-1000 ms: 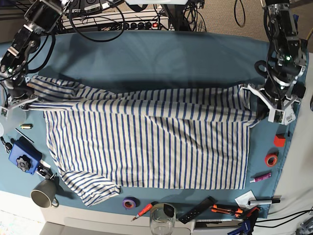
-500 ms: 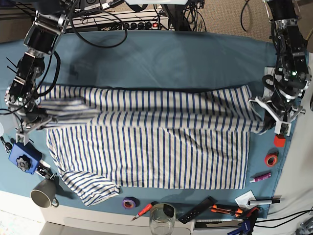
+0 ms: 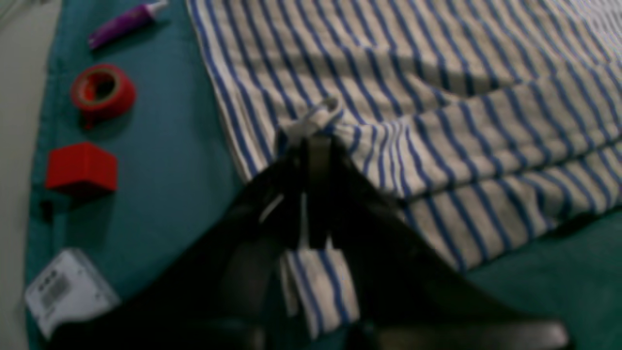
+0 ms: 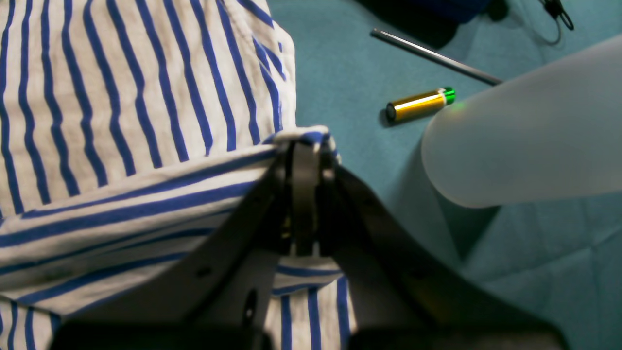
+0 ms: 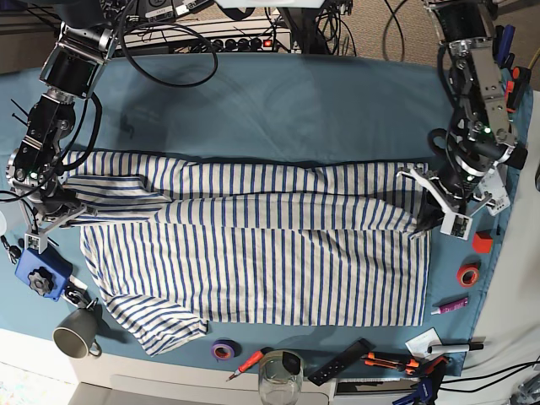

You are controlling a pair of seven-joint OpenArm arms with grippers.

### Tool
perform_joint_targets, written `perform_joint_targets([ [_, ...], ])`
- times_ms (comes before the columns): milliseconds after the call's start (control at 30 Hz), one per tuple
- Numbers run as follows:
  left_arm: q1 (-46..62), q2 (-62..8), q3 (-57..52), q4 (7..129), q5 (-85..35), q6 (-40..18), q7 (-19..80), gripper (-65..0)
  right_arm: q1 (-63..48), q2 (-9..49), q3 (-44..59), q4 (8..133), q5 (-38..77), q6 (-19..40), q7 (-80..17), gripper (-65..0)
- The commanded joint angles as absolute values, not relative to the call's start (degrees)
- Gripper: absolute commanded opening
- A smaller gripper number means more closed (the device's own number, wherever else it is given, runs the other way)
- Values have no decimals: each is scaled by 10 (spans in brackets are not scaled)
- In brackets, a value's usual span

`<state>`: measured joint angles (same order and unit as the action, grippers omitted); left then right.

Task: Fold the T-shirt properly
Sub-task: 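Fold the shoulder edge over the shirt body with both grippers, then lower the folded edge onto the shirt and open both grippers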

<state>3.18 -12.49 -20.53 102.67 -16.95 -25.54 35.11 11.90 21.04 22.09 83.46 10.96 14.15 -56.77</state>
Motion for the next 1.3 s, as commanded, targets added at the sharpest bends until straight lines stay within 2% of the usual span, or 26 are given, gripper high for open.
perform_joint_targets([
  [0, 23, -132, -208, 1037, -173, -253, 327, -650, 132, 224, 224, 842, 109, 139, -554, -650],
  [267, 17, -135, -208, 1034, -130, -169, 325, -650, 136, 224, 224, 828, 94, 139, -530, -650],
  [533, -27, -135, -208, 922, -112, -170, 318, -650, 204, 226, 224, 707, 90, 139, -505, -650],
  [1133, -46, -135, -208, 891, -111, -181, 319, -650, 216, 226, 224, 706, 59, 145, -482, -650],
  [1200, -46, -135, -208, 891, -111, -180, 319, -541, 216, 226, 224, 706, 60, 154, -483, -636],
  [1267, -46, -135, -208, 891, -111, -180, 319, -446, 218, 226, 224, 706, 60, 161, -487, -527],
])
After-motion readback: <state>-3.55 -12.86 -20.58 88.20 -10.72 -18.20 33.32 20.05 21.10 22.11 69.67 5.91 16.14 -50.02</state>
